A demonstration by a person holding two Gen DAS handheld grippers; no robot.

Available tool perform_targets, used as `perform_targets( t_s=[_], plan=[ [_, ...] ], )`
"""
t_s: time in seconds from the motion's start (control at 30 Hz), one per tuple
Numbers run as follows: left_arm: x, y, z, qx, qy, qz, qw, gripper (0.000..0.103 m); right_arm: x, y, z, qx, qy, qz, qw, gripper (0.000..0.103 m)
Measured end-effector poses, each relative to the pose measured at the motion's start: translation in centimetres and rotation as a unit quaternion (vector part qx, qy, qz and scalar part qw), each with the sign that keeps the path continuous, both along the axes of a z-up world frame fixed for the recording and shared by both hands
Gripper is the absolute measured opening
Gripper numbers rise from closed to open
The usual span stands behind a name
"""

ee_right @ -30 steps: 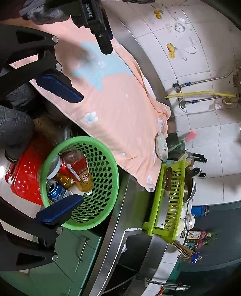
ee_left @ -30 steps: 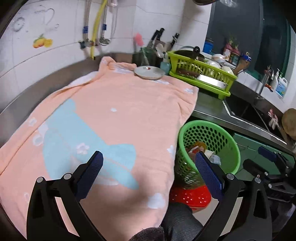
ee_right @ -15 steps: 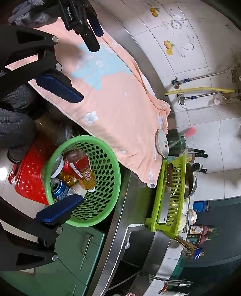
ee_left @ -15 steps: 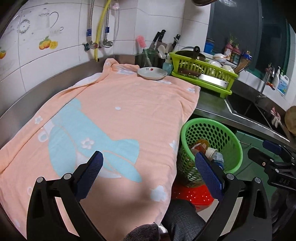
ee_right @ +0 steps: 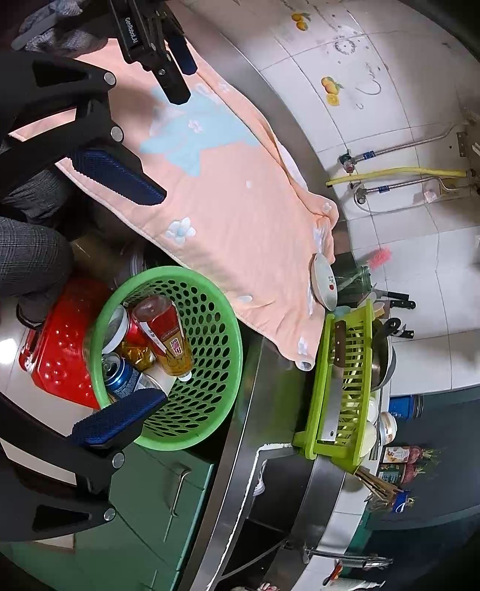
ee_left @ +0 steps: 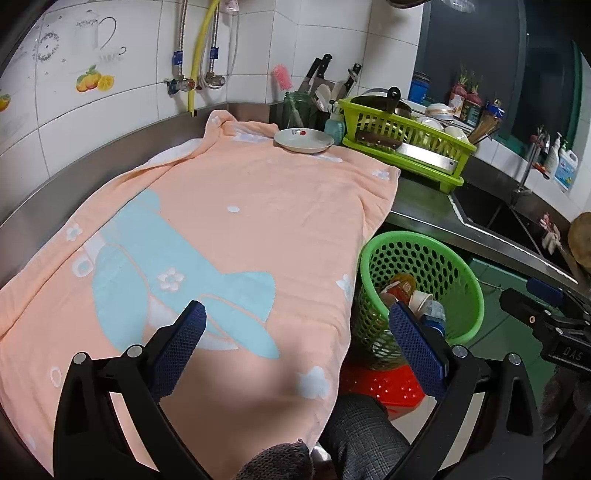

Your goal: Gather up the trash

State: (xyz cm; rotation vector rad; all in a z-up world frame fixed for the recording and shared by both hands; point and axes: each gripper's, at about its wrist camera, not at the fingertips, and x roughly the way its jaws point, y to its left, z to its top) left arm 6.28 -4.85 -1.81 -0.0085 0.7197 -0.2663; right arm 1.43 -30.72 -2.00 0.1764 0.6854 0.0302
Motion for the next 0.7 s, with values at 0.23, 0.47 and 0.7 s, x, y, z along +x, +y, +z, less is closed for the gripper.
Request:
perform_targets(
  t_s=[0.23,0.47,0.7],
  plan=[
    [0.0,0.1,0.5,-0.008,-0.005,0.001,1.0000,0.098,-0.1,-0.1,0.3,0.002,-0.008,-0.002,1.000,0.096],
    [0.0,0.0,1.5,-0.014,-0.018,-0.003,0.9997,0.098,-0.3,0.3,0.9,0.004,-0.019,0.001,1.000,0.096],
    [-0.2,-0.4,2.2,-0.010,-0.036,-0.006,0.9993,0.098,-0.6,0.4,1.4,-0.002,-0.032,-0.004,0.999,0.096]
  ],
)
